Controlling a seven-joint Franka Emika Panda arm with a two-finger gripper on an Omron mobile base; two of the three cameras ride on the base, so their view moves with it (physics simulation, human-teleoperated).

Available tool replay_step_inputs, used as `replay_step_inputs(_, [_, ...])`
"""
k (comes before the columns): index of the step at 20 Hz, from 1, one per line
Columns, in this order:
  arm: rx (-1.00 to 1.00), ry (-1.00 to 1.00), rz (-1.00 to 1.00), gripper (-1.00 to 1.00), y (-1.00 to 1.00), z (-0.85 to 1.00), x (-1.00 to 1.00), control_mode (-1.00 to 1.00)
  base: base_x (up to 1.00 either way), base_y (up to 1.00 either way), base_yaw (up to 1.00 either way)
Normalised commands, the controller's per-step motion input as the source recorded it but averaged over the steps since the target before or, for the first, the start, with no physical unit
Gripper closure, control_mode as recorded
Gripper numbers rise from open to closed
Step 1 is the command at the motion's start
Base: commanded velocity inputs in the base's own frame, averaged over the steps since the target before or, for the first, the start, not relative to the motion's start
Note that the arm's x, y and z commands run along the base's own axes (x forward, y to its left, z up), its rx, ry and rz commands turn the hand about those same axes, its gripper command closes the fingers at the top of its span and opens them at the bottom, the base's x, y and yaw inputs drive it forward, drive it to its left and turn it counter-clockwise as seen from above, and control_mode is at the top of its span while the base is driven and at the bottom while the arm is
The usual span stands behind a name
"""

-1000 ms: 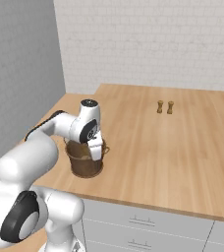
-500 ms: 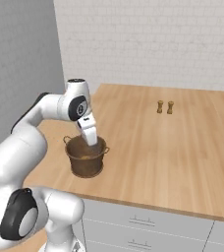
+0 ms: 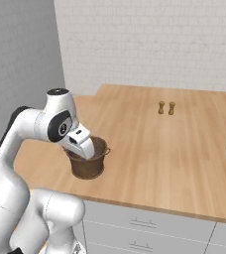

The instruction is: Open the cabinet, pick up the bread from the cabinet and place it in the basket. Then move the basket to the dining counter.

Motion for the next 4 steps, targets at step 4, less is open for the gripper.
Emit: replay_step_inputs(4, [-0.10, 0.08, 0.71, -1.00, 0.19, 0.63, -0.11, -1.00, 0.00, 0.00, 0.00])
